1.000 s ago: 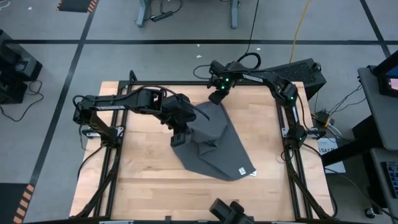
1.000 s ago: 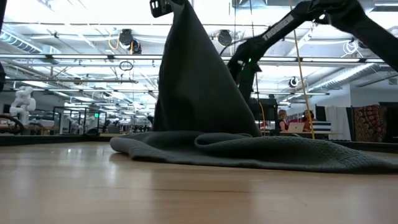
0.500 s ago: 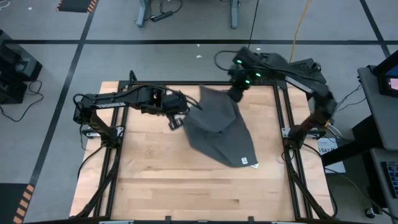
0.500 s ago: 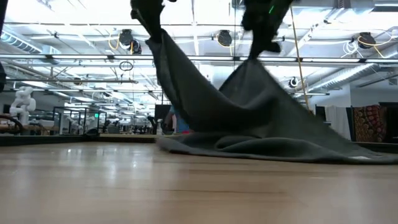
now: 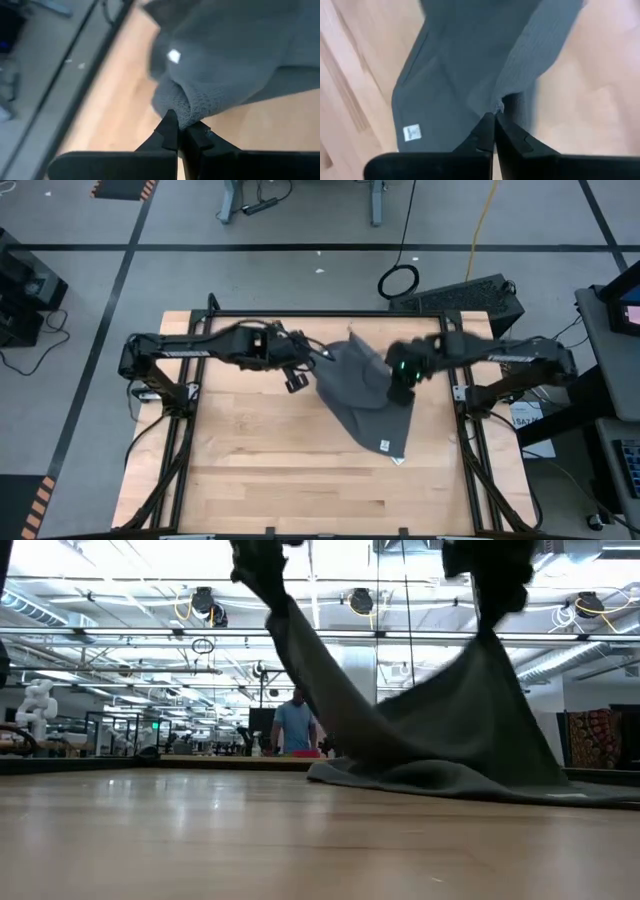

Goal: Roll towel
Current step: Fold the gray towel on the center of table

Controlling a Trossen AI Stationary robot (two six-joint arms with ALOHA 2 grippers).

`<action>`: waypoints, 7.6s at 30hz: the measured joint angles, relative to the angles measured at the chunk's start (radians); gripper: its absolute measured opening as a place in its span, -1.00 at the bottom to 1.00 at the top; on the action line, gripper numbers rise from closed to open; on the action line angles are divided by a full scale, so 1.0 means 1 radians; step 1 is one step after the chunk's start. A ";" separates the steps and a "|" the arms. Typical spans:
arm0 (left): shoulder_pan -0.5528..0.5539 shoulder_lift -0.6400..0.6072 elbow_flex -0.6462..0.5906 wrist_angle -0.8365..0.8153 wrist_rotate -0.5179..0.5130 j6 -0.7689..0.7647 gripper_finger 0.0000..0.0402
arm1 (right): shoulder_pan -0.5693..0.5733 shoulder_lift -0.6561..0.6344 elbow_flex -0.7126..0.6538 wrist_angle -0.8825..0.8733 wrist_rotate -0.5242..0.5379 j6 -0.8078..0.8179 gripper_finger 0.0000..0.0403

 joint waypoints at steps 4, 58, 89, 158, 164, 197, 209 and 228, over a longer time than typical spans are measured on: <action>-0.014 0.001 -0.109 0.076 0.074 0.000 -0.99 | 0.077 -0.005 -0.186 0.135 -0.037 0.102 -0.95; -0.015 -0.003 -0.202 0.277 0.111 -0.112 -0.99 | -0.083 0.489 -0.203 0.837 0.164 -0.410 -0.07; -0.015 -0.004 -0.202 0.275 0.111 -0.113 -0.99 | -0.089 0.488 -0.203 0.947 0.230 -0.289 -0.09; 0.065 -0.073 0.388 0.680 0.176 0.447 -0.99 | -0.098 -0.286 0.243 0.813 0.381 -0.214 -1.00; 0.009 -0.083 0.554 0.651 0.453 0.412 -0.99 | -0.097 -0.198 0.296 1.032 0.159 -0.253 -1.00; -0.123 -0.123 0.756 -0.073 -0.393 0.248 -0.99 | 0.101 0.273 1.096 0.557 0.502 -0.576 -1.00; -0.075 -0.115 0.746 -0.252 -0.147 0.151 -0.99 | 0.083 0.264 1.096 0.343 0.501 -0.522 -1.00; -0.026 -0.107 0.530 -0.331 -0.035 0.196 -0.99 | 0.049 0.307 1.095 -0.205 0.444 -0.314 -1.00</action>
